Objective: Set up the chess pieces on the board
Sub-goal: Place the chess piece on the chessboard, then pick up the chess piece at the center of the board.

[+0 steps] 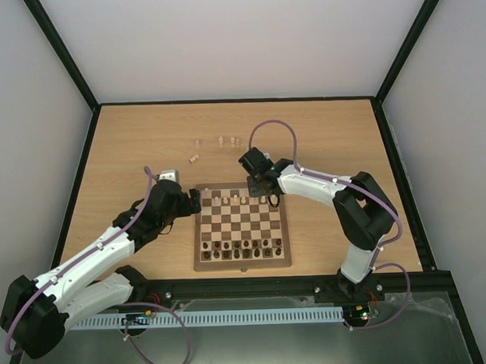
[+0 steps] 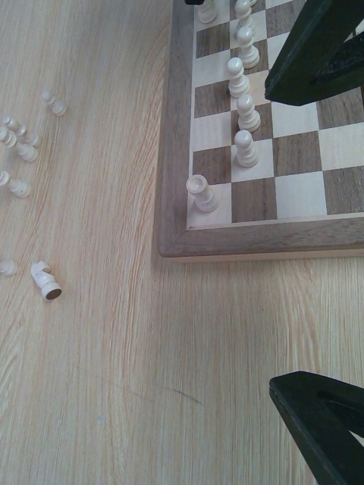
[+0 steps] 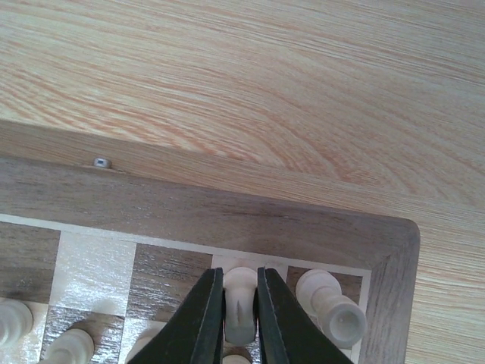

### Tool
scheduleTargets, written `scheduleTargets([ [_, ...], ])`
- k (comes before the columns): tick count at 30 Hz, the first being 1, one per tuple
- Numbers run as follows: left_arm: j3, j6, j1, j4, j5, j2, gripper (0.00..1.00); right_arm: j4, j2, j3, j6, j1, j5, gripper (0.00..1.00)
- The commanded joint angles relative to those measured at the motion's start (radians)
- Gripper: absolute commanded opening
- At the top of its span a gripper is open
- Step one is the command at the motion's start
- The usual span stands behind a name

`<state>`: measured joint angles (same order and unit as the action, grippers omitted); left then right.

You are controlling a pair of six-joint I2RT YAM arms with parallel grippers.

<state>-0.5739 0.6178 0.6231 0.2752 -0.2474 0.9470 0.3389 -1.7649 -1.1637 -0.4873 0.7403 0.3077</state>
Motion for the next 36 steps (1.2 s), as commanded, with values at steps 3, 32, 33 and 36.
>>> scheduleTargets([
  [3, 0.006, 0.007, -0.006, 0.011, -0.016, -0.005, 0.99, 0.025, -0.002, -0.008, -0.01, 0.005, 0.004, 0.17],
  [32, -0.319, -0.01, -0.104, -0.044, 0.07, 0.429, 0.99, 0.021, 0.546, 0.243, 0.033, 0.004, -0.052, 0.67],
  [33, -0.356, -0.014, -0.094, -0.044, 0.06, 0.463, 0.99, 0.015, 0.556, 0.256, 0.035, 0.002, -0.054, 0.67],
  [36, -0.495, -0.031, -0.086, -0.024, 0.025, 0.576, 0.99, -0.007, 0.58, 0.288, 0.033, -0.002, -0.081, 0.68],
])
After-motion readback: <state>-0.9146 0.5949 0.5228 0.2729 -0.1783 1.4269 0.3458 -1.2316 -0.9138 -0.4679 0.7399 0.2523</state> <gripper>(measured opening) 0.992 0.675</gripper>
